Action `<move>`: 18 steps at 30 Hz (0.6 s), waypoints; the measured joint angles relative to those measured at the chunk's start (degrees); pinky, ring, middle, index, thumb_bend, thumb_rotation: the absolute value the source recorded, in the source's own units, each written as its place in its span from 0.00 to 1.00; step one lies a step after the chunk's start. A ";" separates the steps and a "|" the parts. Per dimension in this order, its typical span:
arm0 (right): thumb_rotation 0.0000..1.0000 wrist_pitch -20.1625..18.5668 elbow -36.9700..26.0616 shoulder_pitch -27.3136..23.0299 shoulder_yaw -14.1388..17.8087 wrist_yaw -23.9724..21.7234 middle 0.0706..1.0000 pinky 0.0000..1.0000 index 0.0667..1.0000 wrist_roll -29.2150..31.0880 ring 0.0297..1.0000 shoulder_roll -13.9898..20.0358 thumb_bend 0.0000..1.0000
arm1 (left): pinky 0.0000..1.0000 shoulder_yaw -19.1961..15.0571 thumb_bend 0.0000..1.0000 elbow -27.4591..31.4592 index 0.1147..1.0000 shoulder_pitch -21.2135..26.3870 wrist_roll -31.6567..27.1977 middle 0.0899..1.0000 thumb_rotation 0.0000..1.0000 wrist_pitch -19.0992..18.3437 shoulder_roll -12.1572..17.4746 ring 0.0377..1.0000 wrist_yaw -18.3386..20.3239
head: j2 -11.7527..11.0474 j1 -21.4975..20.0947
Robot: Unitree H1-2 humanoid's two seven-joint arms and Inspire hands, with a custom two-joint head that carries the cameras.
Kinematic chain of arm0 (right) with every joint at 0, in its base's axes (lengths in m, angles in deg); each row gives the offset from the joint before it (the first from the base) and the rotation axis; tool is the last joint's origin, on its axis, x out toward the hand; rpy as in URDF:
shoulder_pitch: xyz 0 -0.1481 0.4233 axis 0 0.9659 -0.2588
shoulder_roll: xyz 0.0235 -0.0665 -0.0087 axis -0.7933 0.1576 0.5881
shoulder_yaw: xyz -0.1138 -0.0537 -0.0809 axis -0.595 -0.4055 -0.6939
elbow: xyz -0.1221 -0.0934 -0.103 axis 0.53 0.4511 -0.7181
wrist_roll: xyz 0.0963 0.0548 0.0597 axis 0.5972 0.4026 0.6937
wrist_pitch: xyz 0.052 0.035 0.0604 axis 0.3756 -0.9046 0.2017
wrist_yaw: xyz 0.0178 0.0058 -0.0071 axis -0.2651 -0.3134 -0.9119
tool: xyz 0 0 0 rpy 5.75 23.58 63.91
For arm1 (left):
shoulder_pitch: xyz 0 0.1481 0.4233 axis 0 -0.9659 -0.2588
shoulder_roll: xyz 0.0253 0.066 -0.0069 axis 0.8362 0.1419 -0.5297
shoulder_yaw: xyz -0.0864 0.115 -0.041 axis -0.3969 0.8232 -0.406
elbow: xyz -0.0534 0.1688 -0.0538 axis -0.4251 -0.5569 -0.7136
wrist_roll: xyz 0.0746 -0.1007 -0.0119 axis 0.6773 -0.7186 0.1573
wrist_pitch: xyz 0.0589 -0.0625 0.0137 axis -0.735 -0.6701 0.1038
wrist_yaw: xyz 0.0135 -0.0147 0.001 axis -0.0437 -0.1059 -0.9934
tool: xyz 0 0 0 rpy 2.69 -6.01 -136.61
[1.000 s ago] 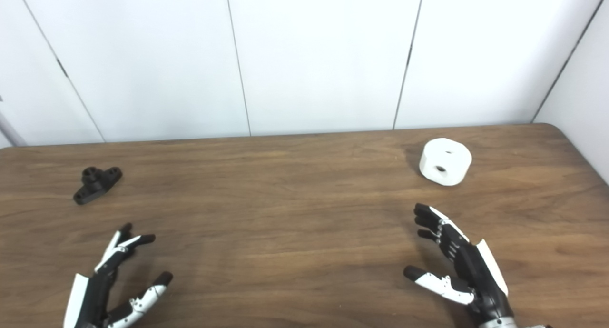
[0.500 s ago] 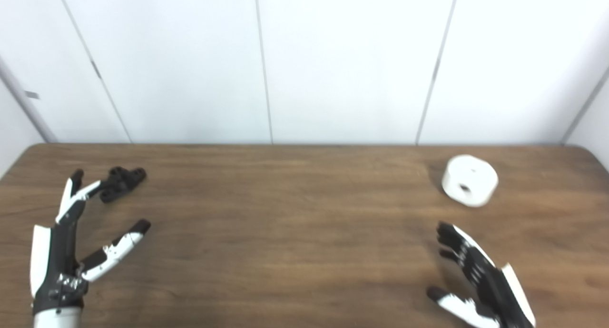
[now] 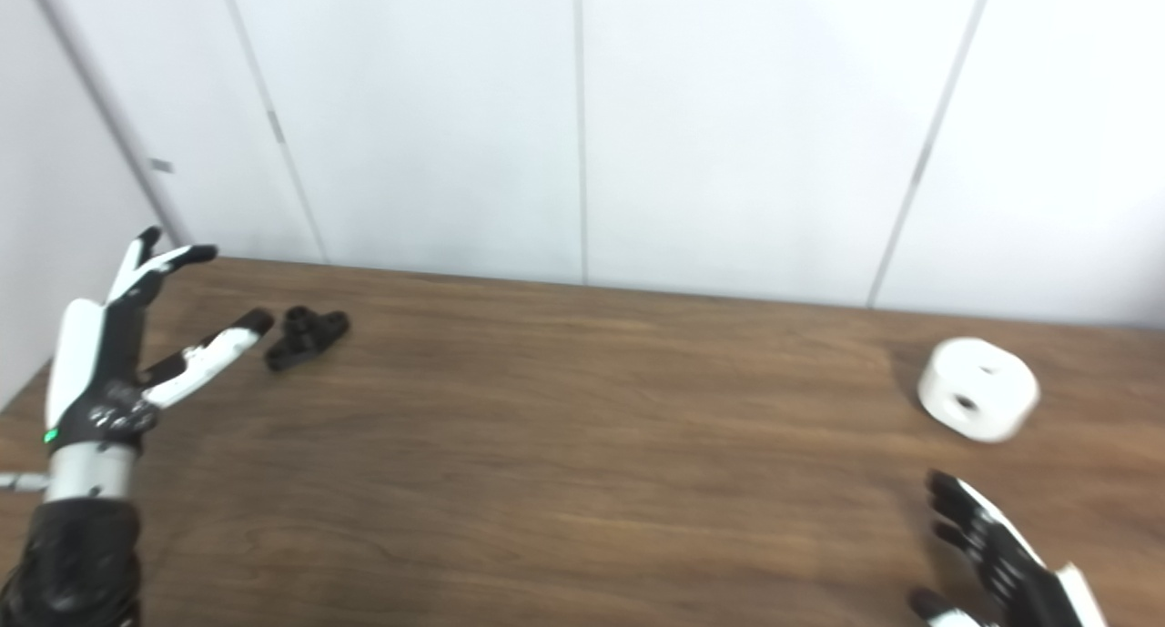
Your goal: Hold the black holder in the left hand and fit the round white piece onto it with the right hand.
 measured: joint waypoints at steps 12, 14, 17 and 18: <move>0.61 1.31 3.00 -1.85 1.60 -0.65 0.90 0.86 0.87 0.51 0.91 0.93 0.70 | 0.97 2.38 0.82 -6.56 0.77 4.72 4.40 1.00 0.42 -5.09 0.46 1.00 0.33 | -1.67 8.88; 0.61 2.02 3.45 -2.13 1.66 -0.75 0.90 0.86 0.87 0.53 0.91 1.06 0.69 | 0.98 2.56 0.83 -7.46 0.77 5.10 4.37 1.00 0.42 -5.92 0.45 1.00 0.52 | -1.85 8.97; 0.61 3.08 4.28 -2.50 1.82 -0.78 0.90 0.87 0.88 0.50 0.91 1.25 0.67 | 0.99 2.71 0.84 -8.36 0.78 5.73 3.88 1.00 0.42 -6.79 0.46 1.00 0.73 | -2.02 8.97; 0.60 3.22 4.44 -2.57 1.86 -0.78 0.90 0.88 0.88 0.50 0.91 1.30 0.65 | 0.99 2.76 0.85 -8.85 0.78 5.89 3.71 1.00 0.41 -6.83 0.46 1.00 0.74 | -2.02 8.97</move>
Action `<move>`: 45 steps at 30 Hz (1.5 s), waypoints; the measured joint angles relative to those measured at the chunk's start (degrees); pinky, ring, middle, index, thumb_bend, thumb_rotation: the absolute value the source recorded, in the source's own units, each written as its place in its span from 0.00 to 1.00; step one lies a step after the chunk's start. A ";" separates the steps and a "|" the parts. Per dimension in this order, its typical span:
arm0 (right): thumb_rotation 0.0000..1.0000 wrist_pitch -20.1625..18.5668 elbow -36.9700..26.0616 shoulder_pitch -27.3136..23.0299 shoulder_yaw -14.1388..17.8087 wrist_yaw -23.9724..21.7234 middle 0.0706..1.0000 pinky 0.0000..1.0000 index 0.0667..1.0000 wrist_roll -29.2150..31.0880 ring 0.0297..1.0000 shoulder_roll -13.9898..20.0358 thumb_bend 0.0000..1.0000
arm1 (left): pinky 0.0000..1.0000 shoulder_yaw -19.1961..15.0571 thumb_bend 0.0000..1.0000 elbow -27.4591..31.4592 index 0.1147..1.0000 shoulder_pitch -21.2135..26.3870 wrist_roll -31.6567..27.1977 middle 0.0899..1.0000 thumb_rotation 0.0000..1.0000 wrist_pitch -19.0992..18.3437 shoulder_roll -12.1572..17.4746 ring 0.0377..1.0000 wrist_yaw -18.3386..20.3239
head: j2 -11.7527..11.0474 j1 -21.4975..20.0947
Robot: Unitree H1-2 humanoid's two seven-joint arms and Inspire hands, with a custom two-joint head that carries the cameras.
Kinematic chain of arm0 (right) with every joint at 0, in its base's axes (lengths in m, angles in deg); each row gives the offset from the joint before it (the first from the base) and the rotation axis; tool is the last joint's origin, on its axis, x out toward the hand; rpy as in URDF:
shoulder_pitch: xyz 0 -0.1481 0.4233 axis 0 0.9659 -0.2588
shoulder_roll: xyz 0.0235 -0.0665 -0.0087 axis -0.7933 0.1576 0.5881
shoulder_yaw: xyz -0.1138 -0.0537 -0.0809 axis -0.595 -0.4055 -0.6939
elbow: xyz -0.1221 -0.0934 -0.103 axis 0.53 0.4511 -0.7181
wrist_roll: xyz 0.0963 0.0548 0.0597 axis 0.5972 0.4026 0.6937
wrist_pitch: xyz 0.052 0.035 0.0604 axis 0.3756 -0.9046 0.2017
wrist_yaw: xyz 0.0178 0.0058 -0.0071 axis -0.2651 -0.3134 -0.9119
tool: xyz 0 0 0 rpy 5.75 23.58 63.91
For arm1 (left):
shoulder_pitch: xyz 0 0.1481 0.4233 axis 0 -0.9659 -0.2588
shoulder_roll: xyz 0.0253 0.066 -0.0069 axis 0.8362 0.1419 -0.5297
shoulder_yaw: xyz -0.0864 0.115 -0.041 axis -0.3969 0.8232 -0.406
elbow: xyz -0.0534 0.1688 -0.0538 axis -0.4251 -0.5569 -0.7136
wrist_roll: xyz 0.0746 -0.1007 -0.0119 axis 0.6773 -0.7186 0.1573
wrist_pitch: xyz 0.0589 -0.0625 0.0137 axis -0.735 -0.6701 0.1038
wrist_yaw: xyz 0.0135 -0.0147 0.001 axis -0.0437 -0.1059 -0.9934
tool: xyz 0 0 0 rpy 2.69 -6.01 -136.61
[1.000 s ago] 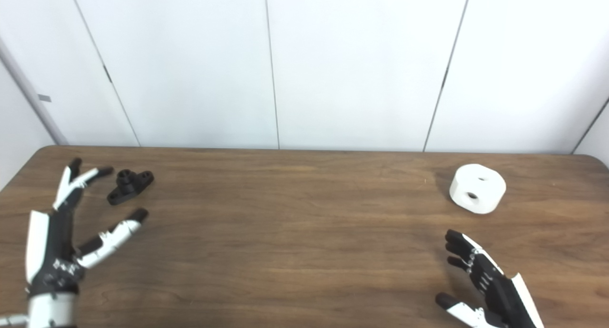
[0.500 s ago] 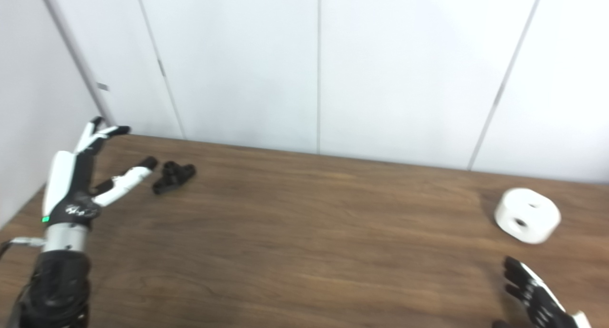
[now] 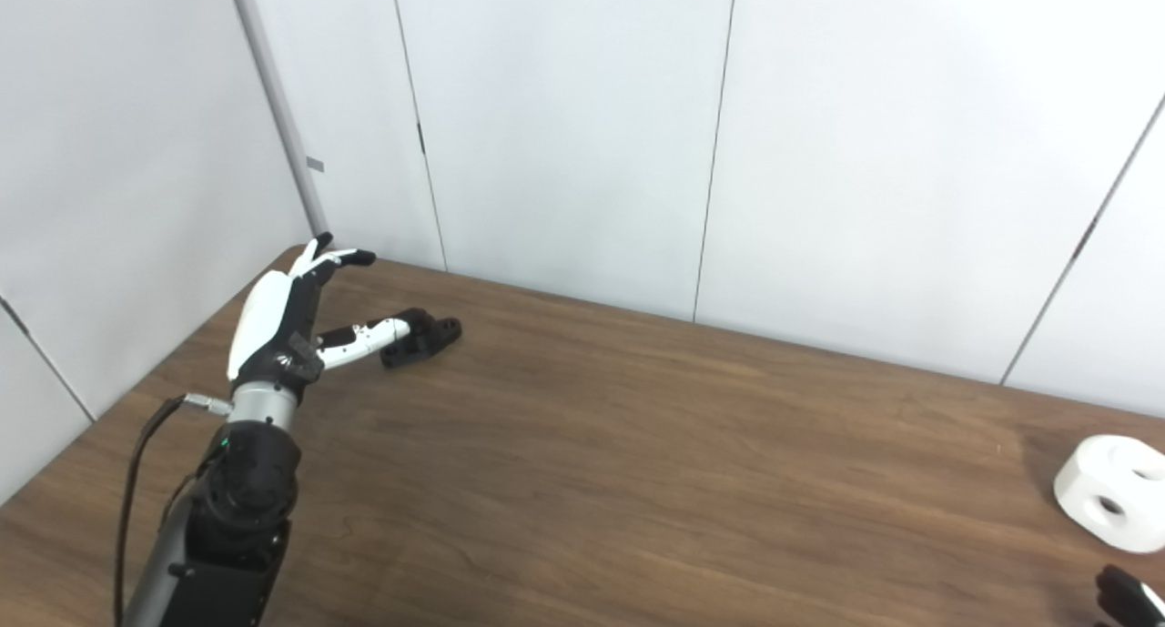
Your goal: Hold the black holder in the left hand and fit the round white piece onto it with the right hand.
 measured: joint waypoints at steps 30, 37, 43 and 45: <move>0.60 1.25 0.60 -0.05 0.52 -0.49 0.92 0.90 0.91 0.91 0.93 0.23 0.67 | 1.00 2.81 1.00 -17.03 0.82 4.67 -0.75 1.00 0.22 -0.35 6.56 1.00 0.34 | -0.62 0.62; 0.59 1.25 0.58 0.00 0.53 -0.60 0.92 0.91 0.91 1.36 0.93 0.27 0.66 | 1.00 5.87 1.00 -21.33 0.79 5.60 0.62 1.00 0.23 -0.34 8.03 1.00 0.05 | -0.62 0.09; 0.59 1.25 0.40 0.17 0.57 -0.60 0.92 0.91 0.91 1.42 0.93 0.27 0.66 | 1.00 9.81 1.00 -25.59 0.74 5.66 3.43 1.00 0.21 -0.22 8.24 1.00 -1.12 | -0.62 -0.26; 0.59 1.25 0.36 0.21 0.60 -0.60 0.93 0.92 0.91 1.68 0.94 0.27 0.67 | 1.00 10.24 1.00 -26.49 0.73 5.75 4.20 1.00 0.21 -0.27 8.24 1.00 -2.14 | -0.62 -0.35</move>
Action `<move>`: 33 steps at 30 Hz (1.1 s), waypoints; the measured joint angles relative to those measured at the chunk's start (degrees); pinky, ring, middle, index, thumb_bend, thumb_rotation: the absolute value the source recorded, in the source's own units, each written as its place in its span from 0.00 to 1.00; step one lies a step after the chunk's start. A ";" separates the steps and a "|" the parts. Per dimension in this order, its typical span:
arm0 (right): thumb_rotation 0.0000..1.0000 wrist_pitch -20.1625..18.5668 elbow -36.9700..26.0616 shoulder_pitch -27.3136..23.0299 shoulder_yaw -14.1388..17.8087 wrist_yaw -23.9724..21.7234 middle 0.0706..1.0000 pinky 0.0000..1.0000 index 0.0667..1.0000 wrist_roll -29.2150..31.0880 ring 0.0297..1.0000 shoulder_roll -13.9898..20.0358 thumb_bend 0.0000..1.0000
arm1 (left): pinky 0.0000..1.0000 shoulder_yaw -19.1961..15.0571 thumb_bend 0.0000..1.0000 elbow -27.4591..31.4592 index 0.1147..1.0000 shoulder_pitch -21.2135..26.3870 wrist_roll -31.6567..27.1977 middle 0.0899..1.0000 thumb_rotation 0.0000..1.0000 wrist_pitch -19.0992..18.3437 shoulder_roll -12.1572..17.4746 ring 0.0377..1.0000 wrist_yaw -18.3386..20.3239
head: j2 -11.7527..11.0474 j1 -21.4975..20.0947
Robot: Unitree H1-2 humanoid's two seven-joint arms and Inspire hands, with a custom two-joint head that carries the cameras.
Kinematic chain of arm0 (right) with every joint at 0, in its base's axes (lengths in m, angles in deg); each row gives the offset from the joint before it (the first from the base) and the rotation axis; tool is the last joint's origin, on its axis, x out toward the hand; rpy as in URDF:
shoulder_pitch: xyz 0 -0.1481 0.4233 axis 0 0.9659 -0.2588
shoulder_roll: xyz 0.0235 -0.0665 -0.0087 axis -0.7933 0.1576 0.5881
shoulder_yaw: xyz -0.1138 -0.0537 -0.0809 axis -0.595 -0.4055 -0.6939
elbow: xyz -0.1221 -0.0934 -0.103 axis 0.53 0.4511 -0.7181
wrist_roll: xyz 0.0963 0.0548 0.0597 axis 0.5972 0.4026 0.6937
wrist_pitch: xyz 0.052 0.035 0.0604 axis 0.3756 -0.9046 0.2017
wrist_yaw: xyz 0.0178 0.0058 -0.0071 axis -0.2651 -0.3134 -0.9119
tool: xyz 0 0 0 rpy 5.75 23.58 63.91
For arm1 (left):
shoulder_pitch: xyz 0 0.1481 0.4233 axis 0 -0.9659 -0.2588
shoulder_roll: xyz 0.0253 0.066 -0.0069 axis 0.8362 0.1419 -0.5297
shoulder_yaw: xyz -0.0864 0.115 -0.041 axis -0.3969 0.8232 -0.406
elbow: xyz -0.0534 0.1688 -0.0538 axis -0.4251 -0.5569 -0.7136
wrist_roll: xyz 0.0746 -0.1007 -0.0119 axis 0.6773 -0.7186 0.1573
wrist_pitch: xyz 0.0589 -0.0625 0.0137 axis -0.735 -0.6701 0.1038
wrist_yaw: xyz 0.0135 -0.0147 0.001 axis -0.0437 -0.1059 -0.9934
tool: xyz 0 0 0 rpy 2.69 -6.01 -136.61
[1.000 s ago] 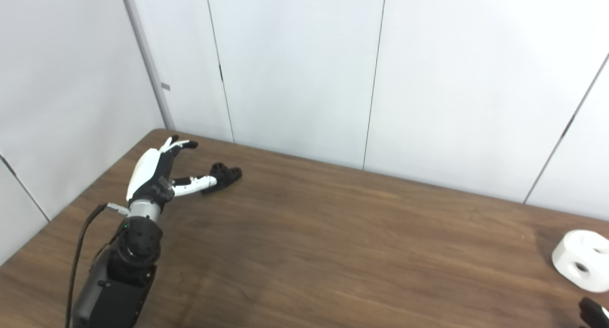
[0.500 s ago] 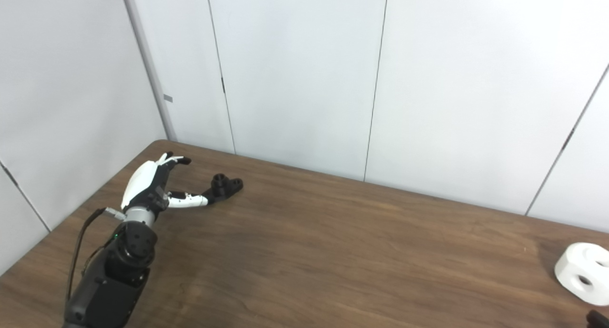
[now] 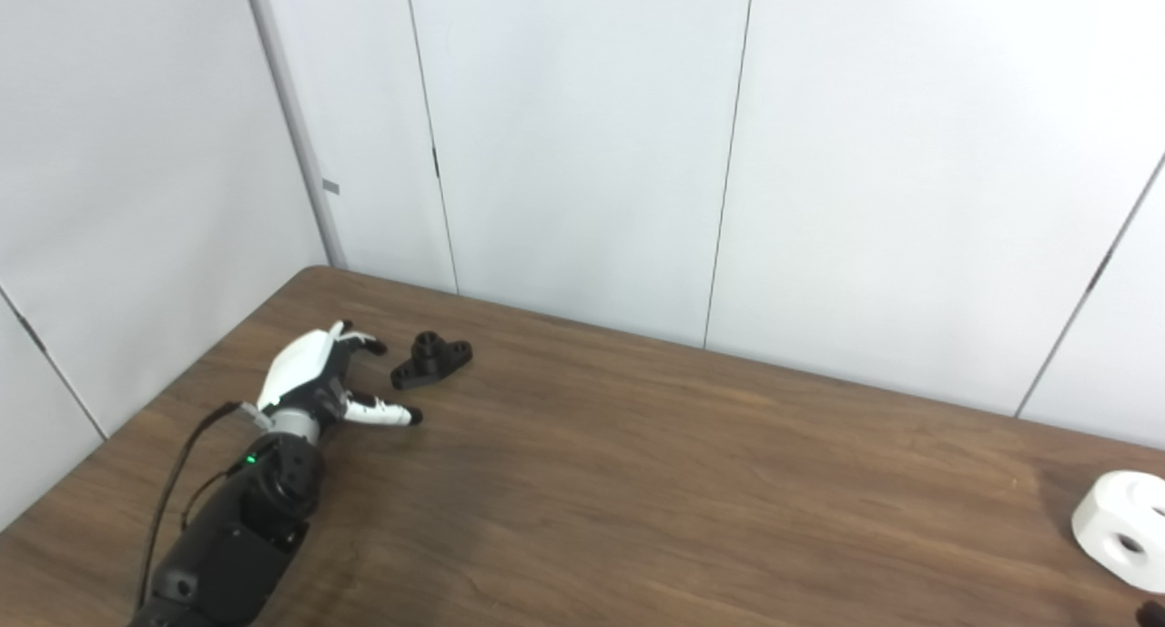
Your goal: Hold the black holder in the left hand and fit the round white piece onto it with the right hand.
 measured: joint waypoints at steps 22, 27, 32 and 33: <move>0.56 -0.19 -1.80 2.10 0.18 0.01 0.87 0.82 0.85 0.56 0.87 -0.10 0.66 | 1.00 3.28 1.00 -6.69 0.70 2.07 0.43 1.00 0.27 0.26 -0.59 1.00 -5.96 | -0.09 -2.37; 0.54 -0.29 -2.47 2.78 0.18 0.04 0.83 0.75 0.81 0.56 0.83 -0.20 0.67 | 1.00 3.52 0.98 -9.06 0.70 3.92 -0.47 1.00 0.26 0.32 -0.73 1.00 -5.73 | 0.09 -3.08; 0.53 -1.27 -3.96 4.30 0.17 0.20 0.81 0.71 0.79 0.49 0.80 -0.54 0.68 | 1.00 3.55 0.97 -11.32 0.68 5.79 -2.74 1.00 0.26 2.37 -0.75 1.00 -4.97 | 0.18 -3.78; 0.53 -1.35 -4.11 4.48 0.17 0.20 0.79 0.68 0.77 0.49 0.78 -0.61 0.69 | 1.00 3.74 0.97 -11.87 0.68 6.13 -2.86 1.00 0.26 2.75 -0.75 1.00 -4.90 | 0.18 -3.87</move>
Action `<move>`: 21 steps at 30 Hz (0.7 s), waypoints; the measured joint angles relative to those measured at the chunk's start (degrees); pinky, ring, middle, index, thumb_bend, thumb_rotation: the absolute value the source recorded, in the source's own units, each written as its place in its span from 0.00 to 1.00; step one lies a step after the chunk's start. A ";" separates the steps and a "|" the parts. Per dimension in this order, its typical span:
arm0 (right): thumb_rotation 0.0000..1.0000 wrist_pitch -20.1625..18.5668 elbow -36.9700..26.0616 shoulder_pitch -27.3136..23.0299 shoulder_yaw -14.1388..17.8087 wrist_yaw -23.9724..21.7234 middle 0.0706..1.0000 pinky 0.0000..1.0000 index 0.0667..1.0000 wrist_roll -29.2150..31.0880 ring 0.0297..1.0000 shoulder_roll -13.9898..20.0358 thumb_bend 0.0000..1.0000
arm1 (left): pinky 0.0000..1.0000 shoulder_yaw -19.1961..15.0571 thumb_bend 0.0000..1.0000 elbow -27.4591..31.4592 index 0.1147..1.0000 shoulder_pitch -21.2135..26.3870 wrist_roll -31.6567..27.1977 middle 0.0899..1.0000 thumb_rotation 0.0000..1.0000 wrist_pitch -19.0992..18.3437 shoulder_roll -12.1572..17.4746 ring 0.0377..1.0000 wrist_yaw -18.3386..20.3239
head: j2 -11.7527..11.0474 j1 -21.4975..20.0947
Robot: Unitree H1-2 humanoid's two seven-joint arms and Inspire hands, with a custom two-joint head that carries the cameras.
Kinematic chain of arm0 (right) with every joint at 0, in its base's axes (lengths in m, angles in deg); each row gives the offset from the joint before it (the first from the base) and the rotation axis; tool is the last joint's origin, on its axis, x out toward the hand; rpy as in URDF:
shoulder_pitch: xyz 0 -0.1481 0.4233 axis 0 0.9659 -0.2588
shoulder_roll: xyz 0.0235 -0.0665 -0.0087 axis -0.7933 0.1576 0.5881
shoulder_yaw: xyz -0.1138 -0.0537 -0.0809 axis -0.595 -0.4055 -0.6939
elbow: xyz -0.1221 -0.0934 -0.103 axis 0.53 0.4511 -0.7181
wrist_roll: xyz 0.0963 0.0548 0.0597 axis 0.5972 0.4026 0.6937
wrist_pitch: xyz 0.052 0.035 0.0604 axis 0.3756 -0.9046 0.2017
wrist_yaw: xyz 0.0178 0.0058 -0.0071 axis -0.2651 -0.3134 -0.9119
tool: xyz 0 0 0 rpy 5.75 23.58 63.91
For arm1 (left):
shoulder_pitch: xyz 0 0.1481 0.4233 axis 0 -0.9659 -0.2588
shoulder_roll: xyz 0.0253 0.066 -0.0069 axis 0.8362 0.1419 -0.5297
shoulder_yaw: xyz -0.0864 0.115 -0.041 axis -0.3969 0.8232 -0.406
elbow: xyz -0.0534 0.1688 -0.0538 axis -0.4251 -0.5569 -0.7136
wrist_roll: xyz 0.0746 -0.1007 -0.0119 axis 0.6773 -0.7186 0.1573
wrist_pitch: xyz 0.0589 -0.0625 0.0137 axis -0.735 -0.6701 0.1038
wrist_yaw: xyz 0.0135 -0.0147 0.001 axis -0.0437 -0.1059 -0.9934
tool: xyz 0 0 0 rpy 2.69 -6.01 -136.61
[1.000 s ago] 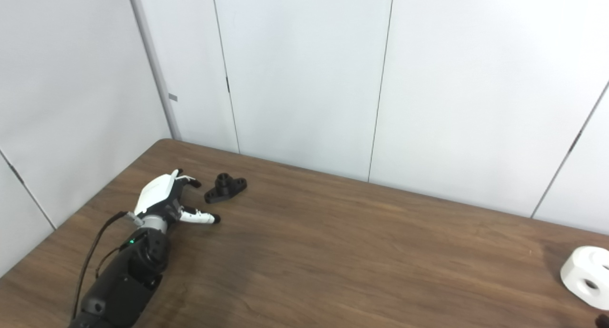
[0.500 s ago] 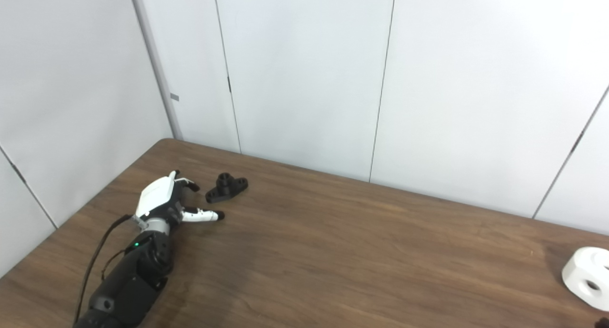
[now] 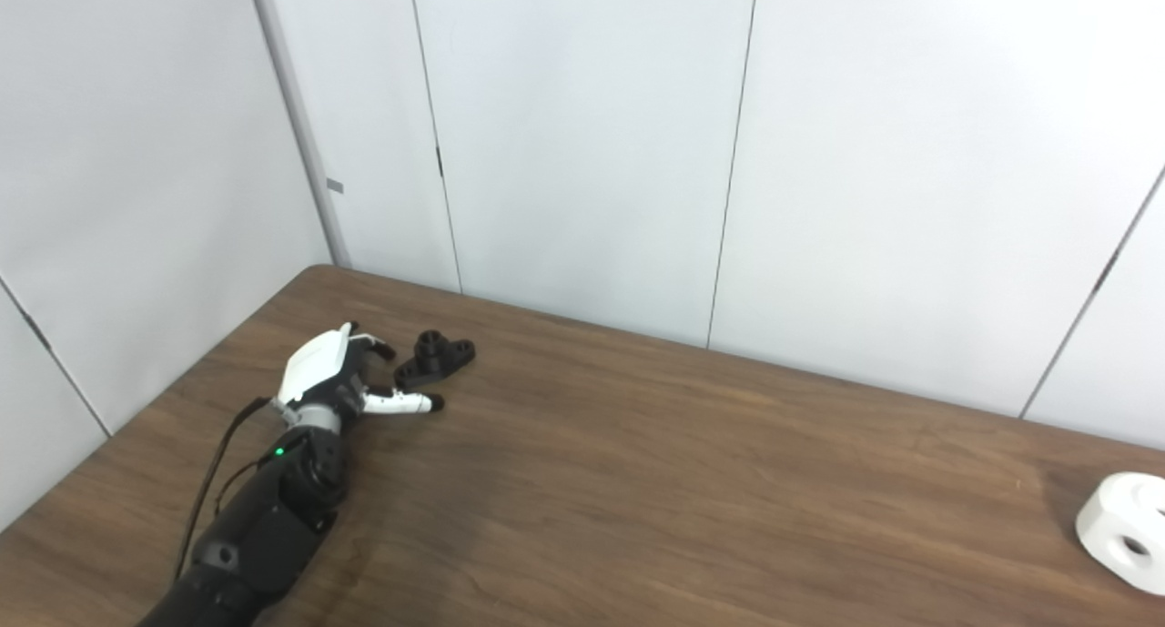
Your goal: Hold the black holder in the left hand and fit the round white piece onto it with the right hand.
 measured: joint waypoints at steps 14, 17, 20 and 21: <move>0.59 -0.30 -1.95 1.87 0.04 0.07 0.73 0.52 0.69 -0.04 0.69 -0.84 0.86 | 1.00 2.38 0.93 -5.02 0.67 3.76 -0.98 1.00 0.19 2.09 -0.84 1.00 -0.68 | 0.44 -1.93; 0.60 -0.87 -2.13 1.95 0.08 0.08 0.72 0.51 0.68 -0.03 0.68 -0.93 0.91 | 1.00 2.67 0.92 -6.02 0.65 4.24 -1.16 1.00 0.16 2.44 -0.99 1.00 -1.34 | 0.44 -1.93; 0.61 -1.32 -2.32 2.02 0.09 0.08 0.72 0.50 0.67 -0.02 0.68 -0.98 0.94 | 1.00 2.79 0.91 -6.53 0.63 4.49 -1.32 1.00 0.15 2.65 -1.17 1.00 -1.87 | 0.44 -2.20; 0.62 -1.34 -2.34 2.02 0.10 0.08 0.72 0.50 0.68 -0.02 0.68 -0.99 0.95 | 1.00 2.81 0.90 -6.71 0.62 4.58 -1.35 1.00 0.15 2.72 -1.23 1.00 -2.02 | 0.44 -2.20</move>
